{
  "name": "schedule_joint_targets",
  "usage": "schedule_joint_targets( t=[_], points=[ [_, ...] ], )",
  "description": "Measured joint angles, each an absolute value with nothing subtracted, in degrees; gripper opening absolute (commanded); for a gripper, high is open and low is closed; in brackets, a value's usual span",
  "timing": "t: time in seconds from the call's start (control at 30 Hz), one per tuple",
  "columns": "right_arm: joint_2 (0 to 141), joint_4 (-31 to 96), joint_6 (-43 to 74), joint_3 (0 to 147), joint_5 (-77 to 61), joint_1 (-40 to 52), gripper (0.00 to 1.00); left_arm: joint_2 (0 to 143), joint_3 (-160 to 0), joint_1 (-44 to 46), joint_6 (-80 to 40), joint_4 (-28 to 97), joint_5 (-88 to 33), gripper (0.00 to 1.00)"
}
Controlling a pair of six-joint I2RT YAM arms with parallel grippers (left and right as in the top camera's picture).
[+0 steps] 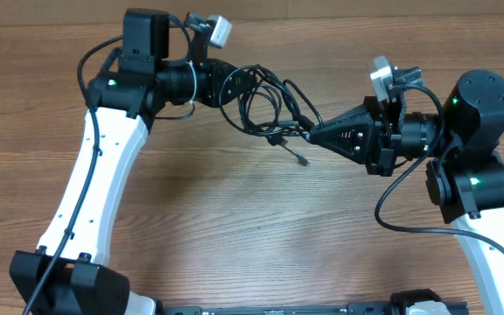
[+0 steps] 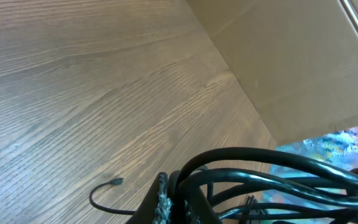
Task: Untangle cables
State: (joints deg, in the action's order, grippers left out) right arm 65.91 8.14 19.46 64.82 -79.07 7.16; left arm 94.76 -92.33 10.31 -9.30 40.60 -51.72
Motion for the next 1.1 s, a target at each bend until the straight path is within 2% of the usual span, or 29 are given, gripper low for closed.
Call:
schedule_joint_targets(
  t=[0.23, 0.53, 0.73, 1.1],
  points=[
    [65.91, 8.51, 18.98, 64.82, -79.20, 7.16, 0.04, 94.72, -92.33, 8.51, -10.90, 38.65, -56.42, 0.04],
    [65.82, 17.34, 13.98, 64.84, -76.62, 7.18, 0.04, 94.76, -92.33, 6.15, -12.08, 25.85, -74.11, 0.04],
    [65.98, 18.11, 12.34, 64.82, -75.50, 7.22, 0.04, 94.76, -92.33, 5.45, -12.53, 25.17, -81.49, 0.04],
    [68.90, 22.37, 10.72, 64.84, -74.50, 7.22, 0.04, 94.76, -92.33, 0.38, -13.41, 24.84, -84.79, 0.04]
  ],
)
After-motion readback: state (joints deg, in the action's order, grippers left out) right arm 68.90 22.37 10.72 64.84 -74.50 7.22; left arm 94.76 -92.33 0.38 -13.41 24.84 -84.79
